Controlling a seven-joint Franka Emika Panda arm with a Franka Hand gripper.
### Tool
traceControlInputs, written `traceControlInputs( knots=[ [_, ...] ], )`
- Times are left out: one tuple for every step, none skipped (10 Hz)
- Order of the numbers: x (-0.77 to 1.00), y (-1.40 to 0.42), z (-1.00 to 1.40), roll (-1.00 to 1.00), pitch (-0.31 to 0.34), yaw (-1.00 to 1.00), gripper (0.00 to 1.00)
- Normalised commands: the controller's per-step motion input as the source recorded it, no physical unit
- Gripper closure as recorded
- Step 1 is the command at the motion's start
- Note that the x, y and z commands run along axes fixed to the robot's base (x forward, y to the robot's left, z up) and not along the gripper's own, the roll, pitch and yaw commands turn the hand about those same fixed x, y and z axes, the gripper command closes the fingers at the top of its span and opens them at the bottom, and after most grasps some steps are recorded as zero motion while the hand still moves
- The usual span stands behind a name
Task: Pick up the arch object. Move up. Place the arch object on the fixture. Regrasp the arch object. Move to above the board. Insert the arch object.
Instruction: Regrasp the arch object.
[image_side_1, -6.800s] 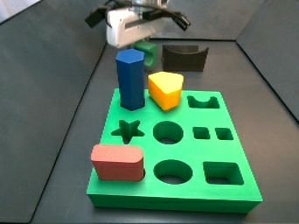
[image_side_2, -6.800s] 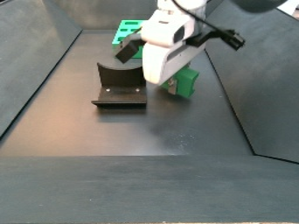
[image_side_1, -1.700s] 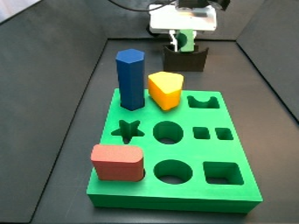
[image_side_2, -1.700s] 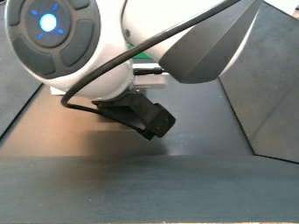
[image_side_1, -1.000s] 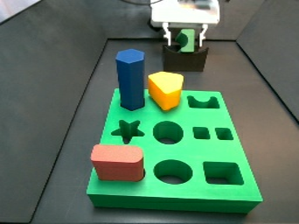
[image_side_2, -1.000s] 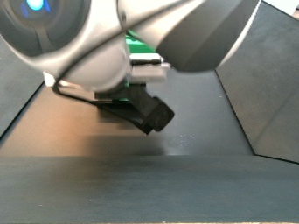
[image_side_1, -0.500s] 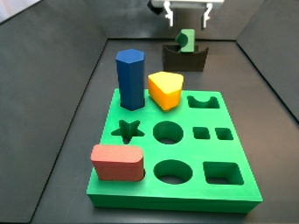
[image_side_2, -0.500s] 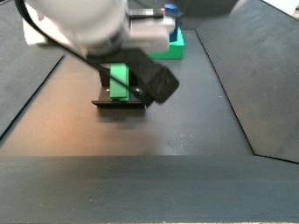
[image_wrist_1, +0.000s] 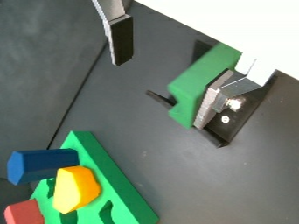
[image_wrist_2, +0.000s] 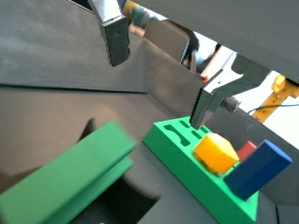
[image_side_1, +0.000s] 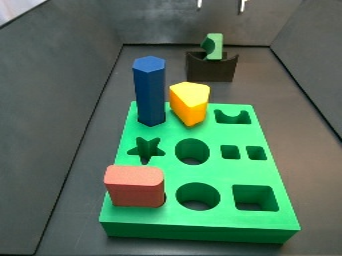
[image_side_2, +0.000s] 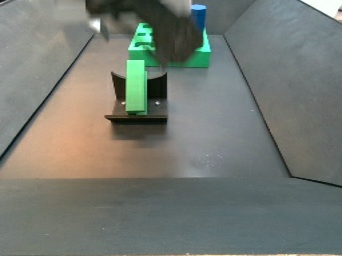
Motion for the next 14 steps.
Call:
traceControlInputs(
  knots=[
    [-0.11,-0.75,0.52,1.00,0.038,0.01,0.00],
    [-0.07,-0.52,0.23,1.00,0.036,0.01,0.00],
    [-0.04,-0.34,0.05,1.00,0.034,0.01,0.00],
    [-0.02,-0.14,0.03,1.00,0.033,0.01,0.00],
    [-0.03,-0.01,0.05,1.00,0.032,0.01,0.00],
    [-0.03,0.00,0.02,1.00,0.025,0.01,0.00],
    [-0.04,-0.01,0.01,1.00,0.018,0.01,0.00],
    [-0.04,-0.01,0.00,1.00,0.014,0.01,0.00],
    [-0.03,-0.02,0.01,1.00,0.005,0.01,0.00],
    [-0.02,-0.02,0.01,1.00,0.002,0.01,0.00],
    [-0.02,-0.02,0.01,1.00,-0.004,0.01,0.00],
    [-0.02,-0.01,0.00,1.00,-0.004,0.01,0.00],
    [-0.01,-0.02,0.01,1.00,0.000,0.02,0.00],
    [-0.01,-0.02,0.01,1.00,0.005,0.02,0.00]
  ],
)
